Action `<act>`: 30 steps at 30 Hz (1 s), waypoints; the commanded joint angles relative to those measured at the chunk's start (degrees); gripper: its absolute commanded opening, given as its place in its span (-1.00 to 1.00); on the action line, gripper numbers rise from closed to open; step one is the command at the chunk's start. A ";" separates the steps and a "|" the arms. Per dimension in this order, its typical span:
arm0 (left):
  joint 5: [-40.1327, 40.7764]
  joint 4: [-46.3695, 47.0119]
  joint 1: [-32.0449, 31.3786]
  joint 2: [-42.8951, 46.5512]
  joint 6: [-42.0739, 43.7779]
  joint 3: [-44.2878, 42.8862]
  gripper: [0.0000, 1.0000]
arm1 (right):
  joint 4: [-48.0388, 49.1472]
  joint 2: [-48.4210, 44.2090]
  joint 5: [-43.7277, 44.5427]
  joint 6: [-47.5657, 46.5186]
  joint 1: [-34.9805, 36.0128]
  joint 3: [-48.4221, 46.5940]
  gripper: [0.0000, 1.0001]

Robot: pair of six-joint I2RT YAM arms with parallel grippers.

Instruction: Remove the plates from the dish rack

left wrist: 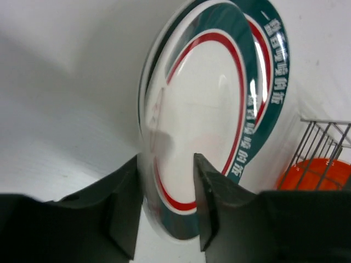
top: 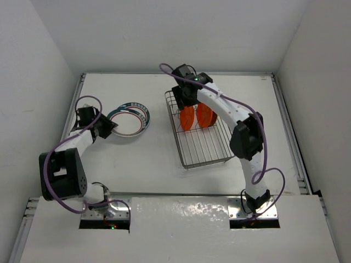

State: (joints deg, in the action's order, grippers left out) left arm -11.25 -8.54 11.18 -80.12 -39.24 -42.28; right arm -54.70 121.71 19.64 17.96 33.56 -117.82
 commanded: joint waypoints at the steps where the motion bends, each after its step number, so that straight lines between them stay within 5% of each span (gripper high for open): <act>1: 2.80 3.27 -0.28 -0.56 0.49 0.53 -0.22 | 0.03 0.01 2.42 -2.31 0.80 -0.48 0.34; 2: 2.89 2.91 -0.28 -0.83 0.57 0.45 -0.06 | 0.12 1.06 2.60 -2.31 0.80 -0.39 0.26; 3: 3.07 1.34 -0.37 -1.61 0.66 -0.16 0.32 | 0.20 1.51 2.68 -2.31 0.80 0.30 0.20; 7: 2.02 -2.18 -0.28 -3.55 2.33 -2.36 0.85 | 0.03 2.83 4.44 -1.61 0.89 2.06 -0.12; 9: 0.62 -3.58 -0.28 -3.47 3.47 -3.59 1.00 | 0.47 2.57 4.62 -0.56 0.80 2.77 -0.47; 11: -0.35 -5.08 -0.37 -3.55 4.61 -5.17 1.00 | 0.56 1.96 4.79 0.06 0.80 1.99 -0.85; 13: -3.24 -5.52 -0.37 -3.55 5.84 -6.14 1.00 | 0.21 1.69 4.80 0.59 0.63 0.23 -1.00; 21: -2.02 -14.57 -0.46 2.32 9.01 -14.66 1.00 | -2.88 -7.77 8.84 2.17 0.45 -6.82 -1.00; 24: -11.54 -10.91 -0.89 6.37 11.29 -16.34 1.00 | -0.07 -12.80 6.74 2.61 0.71 -2.60 -1.00; 27: -27.26 0.41 -6.07 8.13 10.60 -14.42 1.00 | 5.46 -19.04 -6.15 3.05 0.54 5.10 -1.00; 28: -31.17 4.10 -7.65 8.22 7.98 -12.67 1.00 | 9.57 -21.32 -17.59 3.75 0.28 7.06 -1.00; 30: -33.93 10.20 -11.35 8.66 6.82 -12.21 1.00 | 12.58 -22.30 -26.89 5.85 -0.07 11.45 -1.00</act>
State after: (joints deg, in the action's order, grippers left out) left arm -31.31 -10.28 4.36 -72.47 -30.74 -55.40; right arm -51.20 101.45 12.34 20.62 33.76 -111.42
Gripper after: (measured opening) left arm 0.999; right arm 0.010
